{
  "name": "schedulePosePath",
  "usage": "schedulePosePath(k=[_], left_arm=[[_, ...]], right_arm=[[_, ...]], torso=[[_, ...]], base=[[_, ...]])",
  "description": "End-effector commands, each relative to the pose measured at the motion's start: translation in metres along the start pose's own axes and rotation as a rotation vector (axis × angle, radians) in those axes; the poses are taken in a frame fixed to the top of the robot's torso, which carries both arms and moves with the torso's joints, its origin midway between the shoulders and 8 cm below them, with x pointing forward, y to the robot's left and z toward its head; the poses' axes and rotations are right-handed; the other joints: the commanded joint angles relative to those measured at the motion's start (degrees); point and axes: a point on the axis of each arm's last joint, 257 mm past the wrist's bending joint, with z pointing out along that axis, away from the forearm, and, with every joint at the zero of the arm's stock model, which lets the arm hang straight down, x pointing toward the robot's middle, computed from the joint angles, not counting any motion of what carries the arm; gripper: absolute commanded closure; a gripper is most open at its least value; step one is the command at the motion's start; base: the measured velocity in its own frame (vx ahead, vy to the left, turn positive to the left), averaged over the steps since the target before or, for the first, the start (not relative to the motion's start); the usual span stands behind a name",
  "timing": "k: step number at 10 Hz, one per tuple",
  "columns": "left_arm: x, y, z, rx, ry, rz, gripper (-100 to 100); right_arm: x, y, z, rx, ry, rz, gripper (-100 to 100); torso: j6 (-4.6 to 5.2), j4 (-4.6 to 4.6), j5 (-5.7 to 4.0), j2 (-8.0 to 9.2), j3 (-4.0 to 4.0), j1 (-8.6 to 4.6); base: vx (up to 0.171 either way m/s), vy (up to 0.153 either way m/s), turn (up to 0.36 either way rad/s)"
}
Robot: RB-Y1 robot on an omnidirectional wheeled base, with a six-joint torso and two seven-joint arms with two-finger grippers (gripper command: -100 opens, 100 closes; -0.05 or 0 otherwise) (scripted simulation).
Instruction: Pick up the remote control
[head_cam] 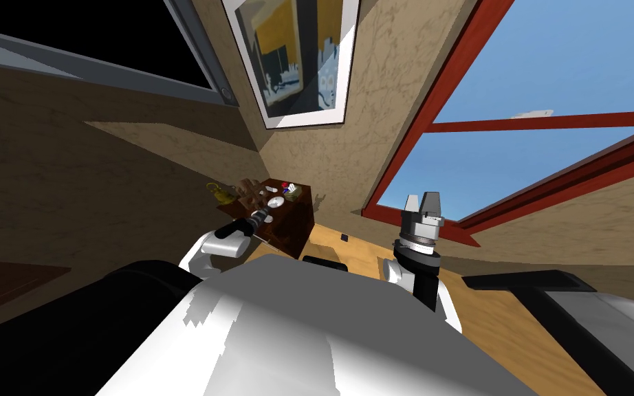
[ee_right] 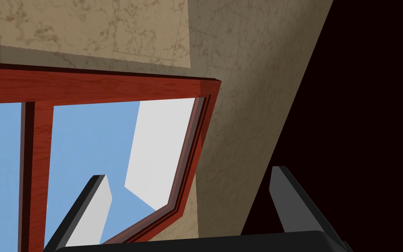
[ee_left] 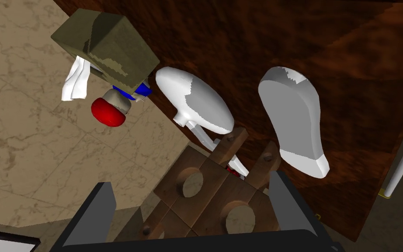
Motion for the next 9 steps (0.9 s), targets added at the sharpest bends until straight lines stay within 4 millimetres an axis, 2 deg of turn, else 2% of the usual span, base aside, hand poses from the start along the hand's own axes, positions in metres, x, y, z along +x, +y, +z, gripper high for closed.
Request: schedulePosePath(k=[1, 6, 9], left_arm=[[-0.006, 0.01, 0.0, -0.043, 0.003, 0.007, -100], [-0.007, 0.036, -0.001, -0.141, 0.025, 0.01, -100], [-0.018, 0.057, -0.002, -0.226, 0.037, 0.006, -100]], right_arm=[[0.0, 0.0, 0.0, 0.0, 0.0, 0.0, 0], [0.0, 0.0, 0.0, 0.0, 0.0, 0.0, 0], [0.0, 0.0, 0.0, 0.0, 0.0, 0.0, 0]], torso=[[0.0, 0.0, 0.0, 0.0, 0.0, 0.0], [0.0, -0.02, 0.01, -0.09, -0.05, 0.06], [0.0, -0.02, 0.01, -0.08, -0.04, 0.05]], base=[[0.037, 0.01, -0.013], [0.04, 0.015, -0.007], [0.054, 0.025, -0.015]])
